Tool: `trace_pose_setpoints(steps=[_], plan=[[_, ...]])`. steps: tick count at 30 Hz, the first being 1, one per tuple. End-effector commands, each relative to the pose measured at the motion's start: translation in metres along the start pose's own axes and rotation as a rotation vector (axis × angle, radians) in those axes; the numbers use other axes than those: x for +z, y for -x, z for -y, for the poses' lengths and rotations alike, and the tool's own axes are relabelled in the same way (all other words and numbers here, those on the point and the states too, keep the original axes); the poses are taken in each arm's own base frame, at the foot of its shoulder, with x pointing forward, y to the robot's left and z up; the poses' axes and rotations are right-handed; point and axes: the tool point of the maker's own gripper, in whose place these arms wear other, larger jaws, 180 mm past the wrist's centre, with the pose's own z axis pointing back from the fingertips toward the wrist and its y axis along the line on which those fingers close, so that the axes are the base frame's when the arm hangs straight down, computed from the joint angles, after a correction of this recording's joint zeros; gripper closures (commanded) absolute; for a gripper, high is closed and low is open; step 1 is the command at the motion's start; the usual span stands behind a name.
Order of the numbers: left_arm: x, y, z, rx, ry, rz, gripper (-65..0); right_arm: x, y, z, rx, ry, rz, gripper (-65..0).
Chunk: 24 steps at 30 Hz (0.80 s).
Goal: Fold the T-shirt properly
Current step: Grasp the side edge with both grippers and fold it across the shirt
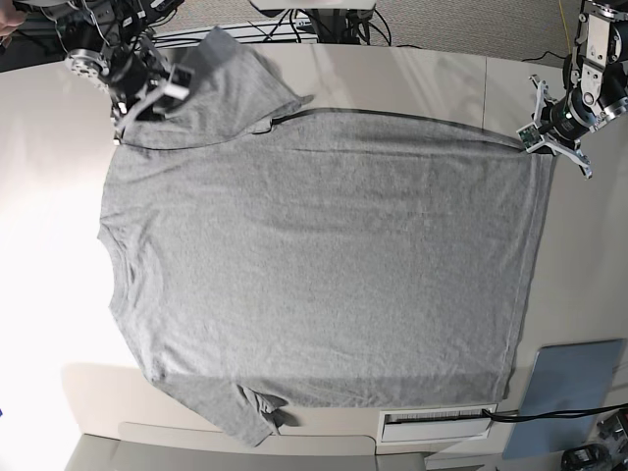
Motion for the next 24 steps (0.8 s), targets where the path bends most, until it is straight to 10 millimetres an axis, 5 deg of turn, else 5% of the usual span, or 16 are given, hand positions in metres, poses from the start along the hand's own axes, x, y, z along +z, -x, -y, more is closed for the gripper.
trace_pose_setpoints(steps=[1, 9, 13, 19, 24], plan=[[0.001, 0.018, 0.019, -0.021, 0.071, -0.078, 0.0, -0.005, 0.006, -0.013, 0.019, -0.056, -0.025, -22.5], [0.001, 0.018, 0.019, -0.021, 0.071, -0.079, 0.0, -0.021, -0.004, 0.002, 0.046, -0.046, -0.022, -21.1], [0.001, 0.018, 0.019, -0.021, 0.071, -0.077, 0.0, -0.02, 0.011, 0.003, 0.047, -0.043, -0.109, 0.0], [0.004, 0.019, 0.019, 0.003, 0.083, -0.066, 0.0, -0.012, 0.022, 0.0, -0.014, -0.064, -0.178, 0.0], [0.029, 0.026, 0.018, 0.07, 0.1, -0.058, 0.0, 0.014, 0.028, -0.006, 0.003, -0.08, -0.23, 0.0]])
